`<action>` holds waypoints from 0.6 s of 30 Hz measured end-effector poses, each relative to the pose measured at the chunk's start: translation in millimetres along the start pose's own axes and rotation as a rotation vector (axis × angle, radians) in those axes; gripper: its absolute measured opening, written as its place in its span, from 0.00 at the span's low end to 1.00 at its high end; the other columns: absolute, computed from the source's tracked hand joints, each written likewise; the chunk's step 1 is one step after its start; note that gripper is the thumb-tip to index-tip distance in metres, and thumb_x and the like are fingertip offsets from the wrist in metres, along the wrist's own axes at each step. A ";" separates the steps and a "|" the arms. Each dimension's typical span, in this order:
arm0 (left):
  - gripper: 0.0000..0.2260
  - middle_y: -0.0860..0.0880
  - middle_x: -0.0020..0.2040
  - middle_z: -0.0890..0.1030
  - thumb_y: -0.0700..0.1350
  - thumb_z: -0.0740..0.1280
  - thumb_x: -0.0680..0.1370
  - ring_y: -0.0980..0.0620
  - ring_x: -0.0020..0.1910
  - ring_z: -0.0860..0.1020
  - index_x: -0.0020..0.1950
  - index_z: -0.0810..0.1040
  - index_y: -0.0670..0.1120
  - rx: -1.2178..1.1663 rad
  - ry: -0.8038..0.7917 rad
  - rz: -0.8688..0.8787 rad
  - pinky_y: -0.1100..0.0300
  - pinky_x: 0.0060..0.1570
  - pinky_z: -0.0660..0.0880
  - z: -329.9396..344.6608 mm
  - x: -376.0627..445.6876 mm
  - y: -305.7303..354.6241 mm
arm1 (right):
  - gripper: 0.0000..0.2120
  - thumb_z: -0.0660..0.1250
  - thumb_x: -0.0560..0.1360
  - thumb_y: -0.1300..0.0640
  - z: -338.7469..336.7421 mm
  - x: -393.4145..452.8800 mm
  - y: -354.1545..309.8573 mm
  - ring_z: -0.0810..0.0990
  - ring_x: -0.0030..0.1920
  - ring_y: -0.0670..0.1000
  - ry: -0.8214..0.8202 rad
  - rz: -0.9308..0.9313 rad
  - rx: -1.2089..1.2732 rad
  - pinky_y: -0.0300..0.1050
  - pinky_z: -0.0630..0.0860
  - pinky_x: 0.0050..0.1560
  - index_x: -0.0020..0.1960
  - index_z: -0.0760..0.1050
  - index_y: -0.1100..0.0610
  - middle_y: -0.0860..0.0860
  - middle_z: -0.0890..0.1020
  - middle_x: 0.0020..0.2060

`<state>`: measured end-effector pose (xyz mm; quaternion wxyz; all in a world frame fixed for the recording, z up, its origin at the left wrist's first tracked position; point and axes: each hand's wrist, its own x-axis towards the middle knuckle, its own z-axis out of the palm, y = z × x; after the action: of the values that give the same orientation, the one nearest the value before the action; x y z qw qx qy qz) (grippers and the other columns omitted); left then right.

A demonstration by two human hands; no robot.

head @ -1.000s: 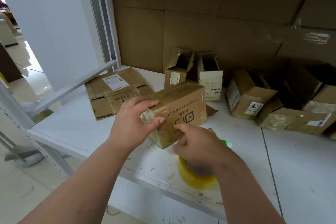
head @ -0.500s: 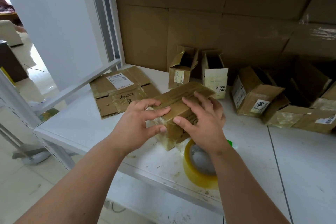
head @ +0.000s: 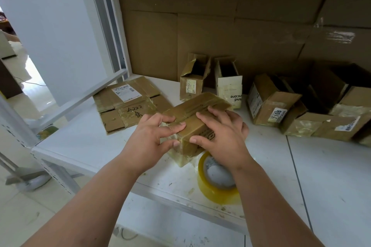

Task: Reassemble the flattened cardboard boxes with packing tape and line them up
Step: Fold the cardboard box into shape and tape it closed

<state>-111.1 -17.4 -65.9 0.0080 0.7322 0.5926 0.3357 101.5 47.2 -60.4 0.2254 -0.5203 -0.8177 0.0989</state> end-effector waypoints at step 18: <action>0.26 0.55 0.67 0.76 0.66 0.64 0.72 0.61 0.66 0.63 0.60 0.83 0.51 -0.089 0.181 -0.143 0.74 0.65 0.53 7.6 -11.9 17.7 | 0.19 0.58 0.81 0.46 0.0 -6.3 -7.0 0.54 0.75 0.50 0.062 0.048 0.034 0.53 0.51 0.70 0.70 0.66 0.30 0.36 0.59 0.76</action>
<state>-92.9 -30.1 -70.4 0.0106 0.6537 0.6262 0.4249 98.1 38.5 -59.2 0.2569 -0.5388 -0.7958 0.1019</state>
